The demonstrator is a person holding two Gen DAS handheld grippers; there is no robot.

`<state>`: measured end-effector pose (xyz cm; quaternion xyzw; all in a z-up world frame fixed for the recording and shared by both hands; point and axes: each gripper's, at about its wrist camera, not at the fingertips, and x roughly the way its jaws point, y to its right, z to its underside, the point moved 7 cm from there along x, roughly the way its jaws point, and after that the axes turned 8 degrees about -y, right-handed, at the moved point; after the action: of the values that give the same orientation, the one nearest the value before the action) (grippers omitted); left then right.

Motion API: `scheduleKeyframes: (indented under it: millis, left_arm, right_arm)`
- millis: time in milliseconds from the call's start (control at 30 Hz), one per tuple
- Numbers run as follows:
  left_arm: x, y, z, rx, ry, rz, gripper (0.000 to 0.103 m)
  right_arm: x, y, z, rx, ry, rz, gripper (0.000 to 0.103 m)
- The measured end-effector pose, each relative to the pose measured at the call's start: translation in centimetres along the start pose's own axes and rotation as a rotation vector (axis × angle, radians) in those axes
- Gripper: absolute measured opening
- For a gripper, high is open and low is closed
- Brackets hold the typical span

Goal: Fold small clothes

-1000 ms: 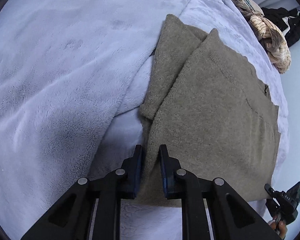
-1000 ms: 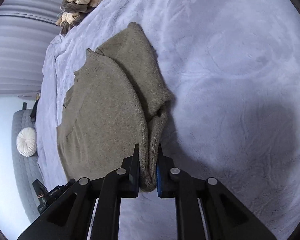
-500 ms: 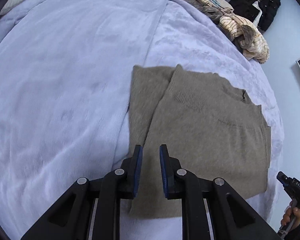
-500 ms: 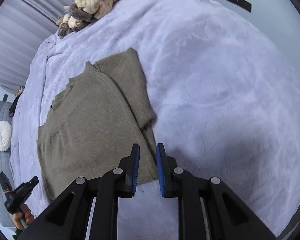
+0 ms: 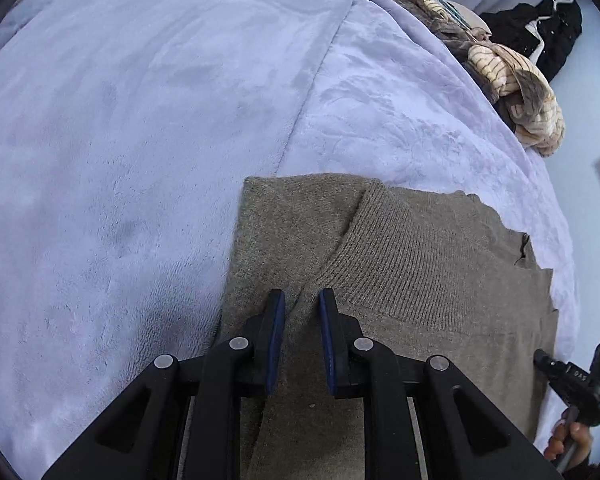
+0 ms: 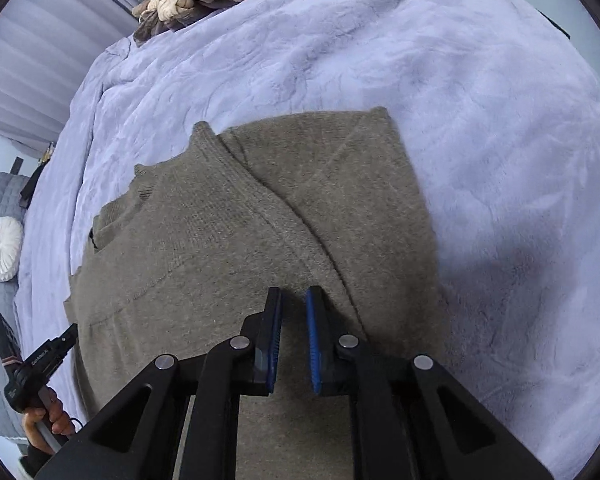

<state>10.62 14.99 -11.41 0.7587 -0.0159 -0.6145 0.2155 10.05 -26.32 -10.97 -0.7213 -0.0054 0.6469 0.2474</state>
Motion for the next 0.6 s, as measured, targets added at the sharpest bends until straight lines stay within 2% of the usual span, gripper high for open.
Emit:
scheduleKeyframes:
  millis: [100, 167, 300, 600]
  left_arm:
    - [-0.4, 0.6, 0.4, 0.056, 0.000, -0.050, 0.019]
    - [-0.5, 1.3, 0.9, 0.102, -0.003, -0.091, 0.019]
    - [-1.0, 1.7, 2.2, 0.169, -0.020, -0.124, 0.019]
    - [-2.1, 0.6, 5.6, 0.222, -0.094, -0.109, 0.019]
  right_arm:
    - [-0.7, 0.2, 0.2, 0.018, 0.005, -0.003, 0.006]
    - [-1.3, -0.3, 0.6, 0.019, 0.009, 0.003, 0.011]
    - [-1.9, -2.1, 2.7, 0.011, 0.003, -0.018, 0.011]
    - [-0.7, -5.8, 10.7, 0.016, -0.067, -0.048, 0.011]
